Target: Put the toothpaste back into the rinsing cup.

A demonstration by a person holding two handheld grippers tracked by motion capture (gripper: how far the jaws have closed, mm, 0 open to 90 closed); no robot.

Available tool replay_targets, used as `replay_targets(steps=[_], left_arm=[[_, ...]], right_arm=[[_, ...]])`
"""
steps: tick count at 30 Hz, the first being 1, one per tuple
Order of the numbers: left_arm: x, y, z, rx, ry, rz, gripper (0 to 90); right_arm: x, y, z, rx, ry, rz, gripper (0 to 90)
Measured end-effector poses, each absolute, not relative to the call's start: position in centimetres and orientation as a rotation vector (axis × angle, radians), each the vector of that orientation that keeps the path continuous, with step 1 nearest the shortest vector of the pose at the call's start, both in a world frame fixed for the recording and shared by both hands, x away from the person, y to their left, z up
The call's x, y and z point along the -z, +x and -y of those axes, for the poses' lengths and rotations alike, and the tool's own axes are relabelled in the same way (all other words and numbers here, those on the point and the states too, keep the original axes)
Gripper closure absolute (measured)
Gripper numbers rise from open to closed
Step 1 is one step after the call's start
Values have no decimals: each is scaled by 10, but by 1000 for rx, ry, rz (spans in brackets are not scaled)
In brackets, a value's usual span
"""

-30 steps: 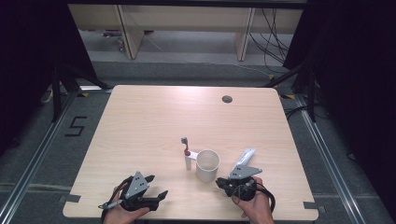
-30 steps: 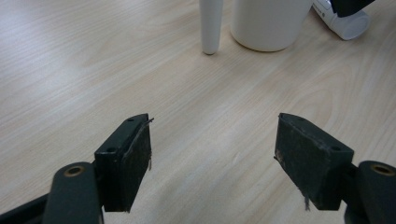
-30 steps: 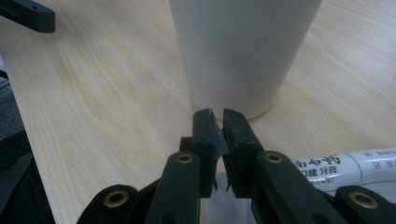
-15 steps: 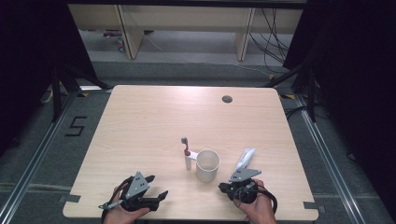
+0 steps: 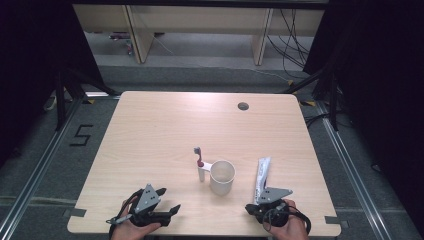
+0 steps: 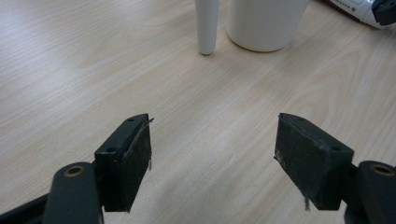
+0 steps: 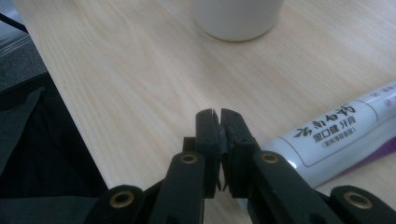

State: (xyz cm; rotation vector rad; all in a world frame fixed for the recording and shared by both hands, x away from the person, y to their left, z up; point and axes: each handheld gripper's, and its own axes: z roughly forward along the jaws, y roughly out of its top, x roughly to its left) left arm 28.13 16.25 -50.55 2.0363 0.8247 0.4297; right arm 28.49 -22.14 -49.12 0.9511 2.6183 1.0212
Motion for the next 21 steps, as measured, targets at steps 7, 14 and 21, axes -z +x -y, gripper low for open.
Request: replay_targets(steps=[7, 14, 21], left_arm=[[507, 282, -160, -425, 2020, -827, 268], [507, 281, -161, -426, 2022, -825, 268], [507, 281, -159, -426, 2019, -831, 268]], right_arm=[[490, 279, 241, -989, 1009, -2610, 871], [488, 277, 260, -970, 1025, -2584, 872], [487, 276, 272, -949, 1075, -2560, 873]])
